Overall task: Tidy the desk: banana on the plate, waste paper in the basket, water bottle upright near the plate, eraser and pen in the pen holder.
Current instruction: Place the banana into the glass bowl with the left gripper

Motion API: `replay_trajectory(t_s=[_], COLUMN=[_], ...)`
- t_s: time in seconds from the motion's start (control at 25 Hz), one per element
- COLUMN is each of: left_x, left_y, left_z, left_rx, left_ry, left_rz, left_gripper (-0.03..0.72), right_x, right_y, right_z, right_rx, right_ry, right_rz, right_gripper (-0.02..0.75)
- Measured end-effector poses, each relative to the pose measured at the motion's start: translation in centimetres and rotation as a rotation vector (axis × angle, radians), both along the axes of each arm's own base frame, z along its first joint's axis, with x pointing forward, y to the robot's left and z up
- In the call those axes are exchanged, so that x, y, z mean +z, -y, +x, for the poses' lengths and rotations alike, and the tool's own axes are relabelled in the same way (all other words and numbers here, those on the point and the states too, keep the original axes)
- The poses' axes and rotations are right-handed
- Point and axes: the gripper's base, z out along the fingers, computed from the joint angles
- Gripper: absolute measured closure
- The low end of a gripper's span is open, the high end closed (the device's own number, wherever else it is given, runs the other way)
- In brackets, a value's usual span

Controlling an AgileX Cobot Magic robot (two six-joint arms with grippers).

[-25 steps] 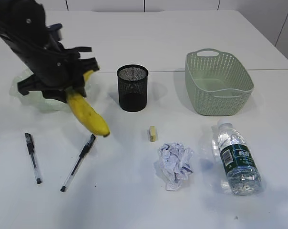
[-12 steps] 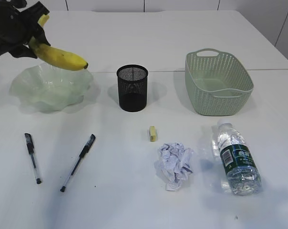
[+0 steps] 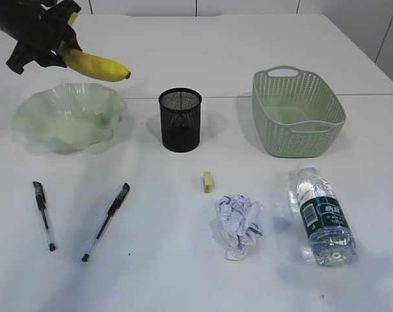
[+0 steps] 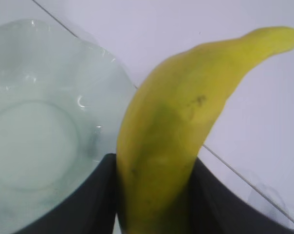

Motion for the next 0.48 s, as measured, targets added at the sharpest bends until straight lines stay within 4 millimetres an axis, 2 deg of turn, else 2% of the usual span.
replay_trajectory(t_s=[0.24,0.48], left_x=[-3.2,-5.2], left_y=[-1.6,-3.7], left_z=[1.3,2.0], left_rx=[0.051,0.103], left_ry=[-0.066,-0.108], left_rz=[-0.043,-0.060], left_gripper=[0.419,0.417], right_x=[-0.1,-0.1], right_y=[0.0,0.0], right_z=[-0.1,-0.1], right_rx=[0.002,0.002], right_ry=[-0.010,-0.011], right_rz=[-0.001,-0.001], right_gripper=[0.296,0.296])
